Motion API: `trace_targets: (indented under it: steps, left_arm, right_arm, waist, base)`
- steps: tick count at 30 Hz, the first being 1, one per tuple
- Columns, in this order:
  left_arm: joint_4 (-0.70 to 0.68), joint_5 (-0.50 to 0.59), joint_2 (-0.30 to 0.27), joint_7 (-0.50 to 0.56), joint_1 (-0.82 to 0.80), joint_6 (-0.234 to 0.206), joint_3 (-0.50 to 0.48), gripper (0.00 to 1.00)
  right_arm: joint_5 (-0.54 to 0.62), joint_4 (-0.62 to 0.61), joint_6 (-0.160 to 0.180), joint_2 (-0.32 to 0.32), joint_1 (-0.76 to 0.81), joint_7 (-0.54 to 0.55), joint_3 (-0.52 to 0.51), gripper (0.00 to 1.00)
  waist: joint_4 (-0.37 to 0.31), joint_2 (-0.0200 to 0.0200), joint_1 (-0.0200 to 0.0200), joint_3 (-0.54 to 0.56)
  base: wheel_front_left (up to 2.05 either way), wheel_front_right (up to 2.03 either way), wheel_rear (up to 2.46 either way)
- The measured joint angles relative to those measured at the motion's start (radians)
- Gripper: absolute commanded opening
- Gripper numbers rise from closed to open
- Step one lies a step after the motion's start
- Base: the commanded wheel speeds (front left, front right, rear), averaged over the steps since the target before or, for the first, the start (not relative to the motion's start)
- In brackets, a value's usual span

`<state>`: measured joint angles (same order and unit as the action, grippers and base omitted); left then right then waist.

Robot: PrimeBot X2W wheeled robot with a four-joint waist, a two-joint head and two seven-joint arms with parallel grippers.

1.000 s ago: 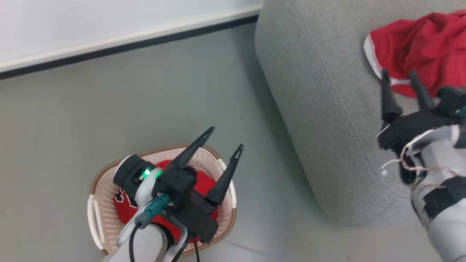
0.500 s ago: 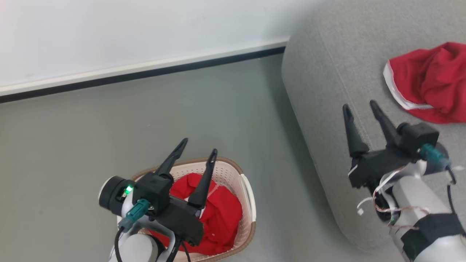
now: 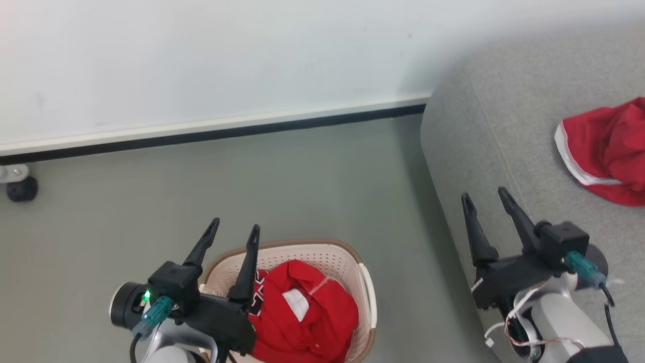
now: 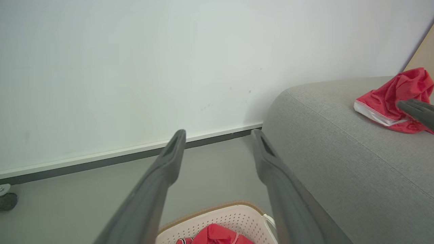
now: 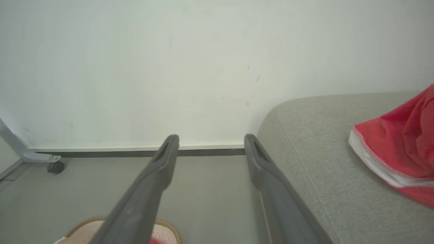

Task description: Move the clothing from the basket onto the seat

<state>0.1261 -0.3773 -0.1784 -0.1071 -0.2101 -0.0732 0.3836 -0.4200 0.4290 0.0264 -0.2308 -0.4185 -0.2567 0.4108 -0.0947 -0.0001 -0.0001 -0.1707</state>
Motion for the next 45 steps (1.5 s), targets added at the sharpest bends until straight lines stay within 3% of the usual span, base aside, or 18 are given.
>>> trace_targets:
  steps: [6,25,45]
  left_arm:
    - [0.025,-0.008,-0.005,-0.009,0.020,-0.008,-0.031,1.00]
    - [0.045,-0.037,-0.020,-0.029,0.122,-0.033,-0.109,1.00]
    - [0.037,-0.035,-0.018,-0.031,0.157,-0.042,-0.127,1.00]
  right_arm:
    - [0.011,-0.038,0.027,-0.008,0.074,0.000,-0.012,1.00]
    - [0.026,-0.137,0.069,-0.027,0.231,0.000,-0.062,1.00]
    - [0.026,-0.209,0.083,-0.027,0.287,0.000,-0.090,1.00]
  waist:
    - [0.032,-0.0001,0.0000,0.039]
    - [0.049,0.0000,0.0002,0.116]
    - [0.050,0.0001,0.0001,0.132]
  base:
    - [0.00,0.00,0.00]
    - [0.00,0.00,0.00]
    - [0.00,0.00,0.00]
